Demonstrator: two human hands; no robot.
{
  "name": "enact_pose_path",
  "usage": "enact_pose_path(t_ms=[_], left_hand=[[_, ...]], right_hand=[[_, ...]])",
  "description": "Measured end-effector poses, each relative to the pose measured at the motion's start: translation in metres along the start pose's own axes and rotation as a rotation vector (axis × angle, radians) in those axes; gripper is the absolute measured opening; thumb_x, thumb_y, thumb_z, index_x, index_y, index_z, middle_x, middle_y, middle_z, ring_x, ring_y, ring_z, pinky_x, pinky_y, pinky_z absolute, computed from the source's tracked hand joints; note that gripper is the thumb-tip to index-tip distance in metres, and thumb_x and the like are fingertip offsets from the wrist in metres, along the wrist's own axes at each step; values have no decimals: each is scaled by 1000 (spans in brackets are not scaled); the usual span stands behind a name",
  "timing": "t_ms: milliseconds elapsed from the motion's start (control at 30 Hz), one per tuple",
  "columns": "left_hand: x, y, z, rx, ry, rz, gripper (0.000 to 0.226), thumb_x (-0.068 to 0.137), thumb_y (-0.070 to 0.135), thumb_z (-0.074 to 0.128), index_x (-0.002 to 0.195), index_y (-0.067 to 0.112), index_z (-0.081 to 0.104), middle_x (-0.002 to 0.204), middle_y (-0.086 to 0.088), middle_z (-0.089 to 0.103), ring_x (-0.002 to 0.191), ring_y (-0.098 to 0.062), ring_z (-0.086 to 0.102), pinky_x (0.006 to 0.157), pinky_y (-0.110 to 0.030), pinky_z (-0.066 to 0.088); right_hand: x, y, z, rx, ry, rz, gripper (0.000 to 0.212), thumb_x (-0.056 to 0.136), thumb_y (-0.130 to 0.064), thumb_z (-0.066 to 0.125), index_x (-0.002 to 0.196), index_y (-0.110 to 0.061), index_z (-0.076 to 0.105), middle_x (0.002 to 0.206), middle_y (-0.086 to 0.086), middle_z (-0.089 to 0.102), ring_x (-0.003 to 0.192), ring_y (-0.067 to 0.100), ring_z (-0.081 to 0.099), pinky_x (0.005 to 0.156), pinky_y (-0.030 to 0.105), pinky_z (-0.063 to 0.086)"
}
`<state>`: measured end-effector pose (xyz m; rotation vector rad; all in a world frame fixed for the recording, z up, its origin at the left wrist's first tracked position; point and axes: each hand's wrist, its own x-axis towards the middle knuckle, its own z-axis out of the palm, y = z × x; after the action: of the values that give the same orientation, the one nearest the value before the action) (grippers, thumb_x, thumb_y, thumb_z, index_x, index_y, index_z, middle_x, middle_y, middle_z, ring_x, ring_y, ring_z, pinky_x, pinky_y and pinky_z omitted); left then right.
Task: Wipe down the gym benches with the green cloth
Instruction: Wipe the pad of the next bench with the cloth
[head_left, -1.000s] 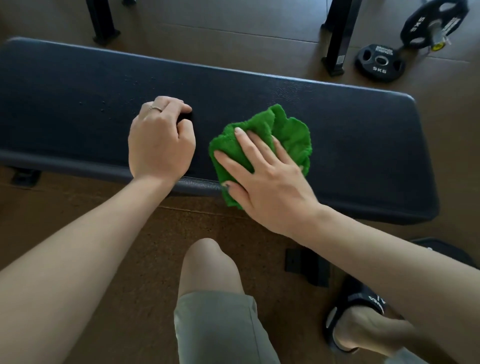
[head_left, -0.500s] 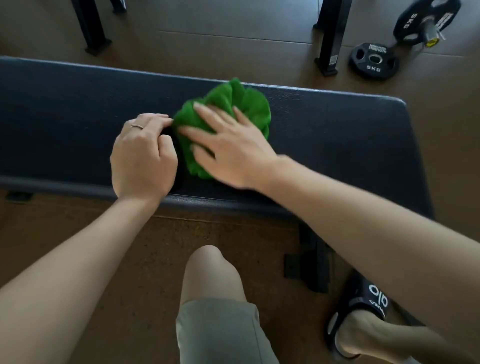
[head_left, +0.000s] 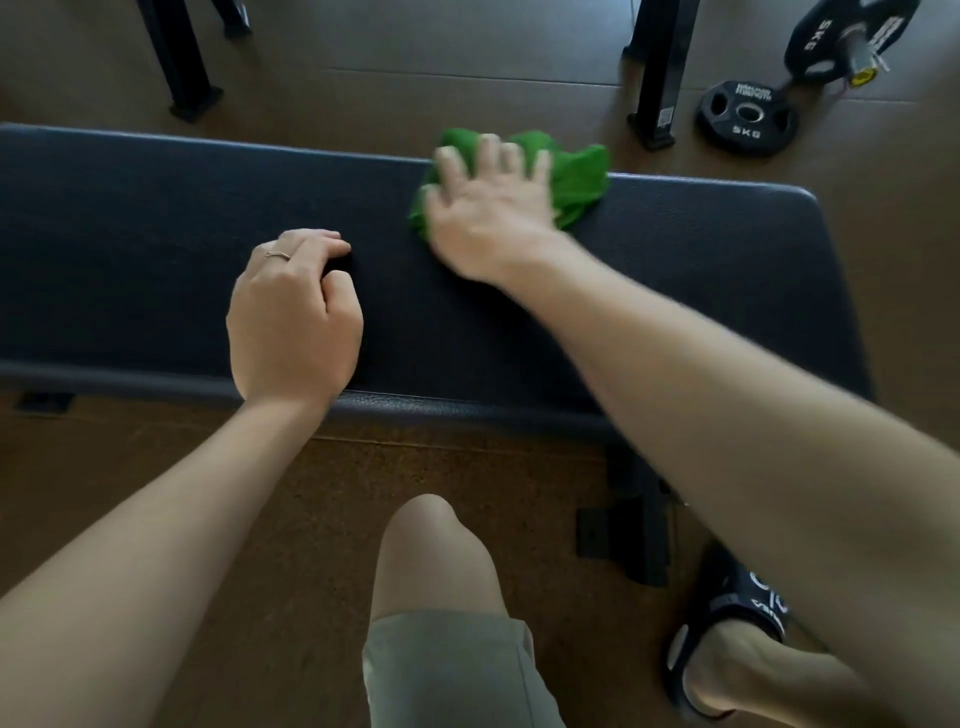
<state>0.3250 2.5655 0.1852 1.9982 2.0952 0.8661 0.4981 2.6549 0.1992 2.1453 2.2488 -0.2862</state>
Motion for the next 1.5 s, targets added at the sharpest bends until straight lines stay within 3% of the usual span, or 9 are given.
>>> enact_pose_path(t_ms=[133, 267, 367, 500, 633, 967, 1167, 1300, 1500], left_hand=[[-2, -2, -3, 4, -12, 22, 49, 93, 19, 34, 125, 14, 71, 134, 3, 68, 128, -19, 54, 107, -41, 46], [-4, -1, -1, -8, -15, 24, 48, 95, 20, 34, 126, 13, 71, 134, 2, 68, 128, -19, 55, 106, -42, 48], [-4, -2, -1, -3, -7, 24, 47, 95, 20, 35, 125, 14, 71, 133, 2, 68, 127, -20, 56, 104, -40, 48], [-2, -4, -2, -9, -23, 29, 48, 95, 20, 34, 125, 15, 71, 134, 4, 68, 129, -20, 54, 104, -43, 48], [-4, -4, -2, -18, -24, 36, 50, 94, 21, 32, 125, 14, 71, 135, 4, 67, 129, -20, 54, 104, -44, 49], [-1, -1, -1, -17, 4, 23, 50, 94, 19, 33, 122, 16, 73, 134, 6, 68, 129, -18, 55, 103, -40, 49], [0, -3, 1, -18, 28, -7, 48, 93, 20, 34, 121, 21, 73, 135, 13, 66, 130, -10, 52, 99, -34, 46], [0, -1, 3, -8, 52, -9, 49, 93, 23, 34, 121, 21, 73, 134, 13, 66, 129, -9, 54, 99, -32, 47], [3, -7, -4, 91, 160, 58, 42, 95, 18, 36, 113, 5, 71, 117, -9, 72, 104, -28, 67, 97, -45, 50]], right_hand=[[-22, -14, 10, 79, -26, -245, 57, 107, -49, 22, 163, -39, 19, 173, 9, 2, 160, 25, 1, 126, 57, -4], [-22, 68, -1, 54, -5, -21, 56, 106, -52, 22, 161, -46, 18, 174, 7, 6, 160, 22, 3, 128, 50, -3], [-30, 73, -3, 69, -31, 86, 58, 106, -53, 19, 163, -43, 13, 174, 10, 0, 160, 26, -3, 127, 53, -6], [-97, 18, 14, 94, 8, -140, 58, 106, -53, 22, 163, -41, 17, 174, 9, -2, 160, 25, -2, 127, 55, -5], [-152, 24, 23, 100, 7, -314, 54, 107, -53, 22, 161, -46, 20, 174, 2, 2, 160, 20, -1, 128, 52, -2], [-83, 18, 15, 62, -11, -285, 54, 107, -53, 20, 161, -49, 17, 174, 2, 1, 160, 20, -3, 127, 55, -4], [-136, 51, 16, 31, -32, -510, 54, 107, -53, 15, 161, -49, 13, 174, -1, -1, 160, 18, -5, 129, 51, -3], [-114, 41, 17, -1, -21, -600, 53, 107, -54, 15, 160, -50, 15, 174, 0, 3, 160, 19, -1, 129, 53, -1], [-70, -10, 19, 7, -49, -661, 54, 107, -53, 19, 160, -46, 18, 173, 6, 3, 160, 23, -1, 127, 57, 0]])
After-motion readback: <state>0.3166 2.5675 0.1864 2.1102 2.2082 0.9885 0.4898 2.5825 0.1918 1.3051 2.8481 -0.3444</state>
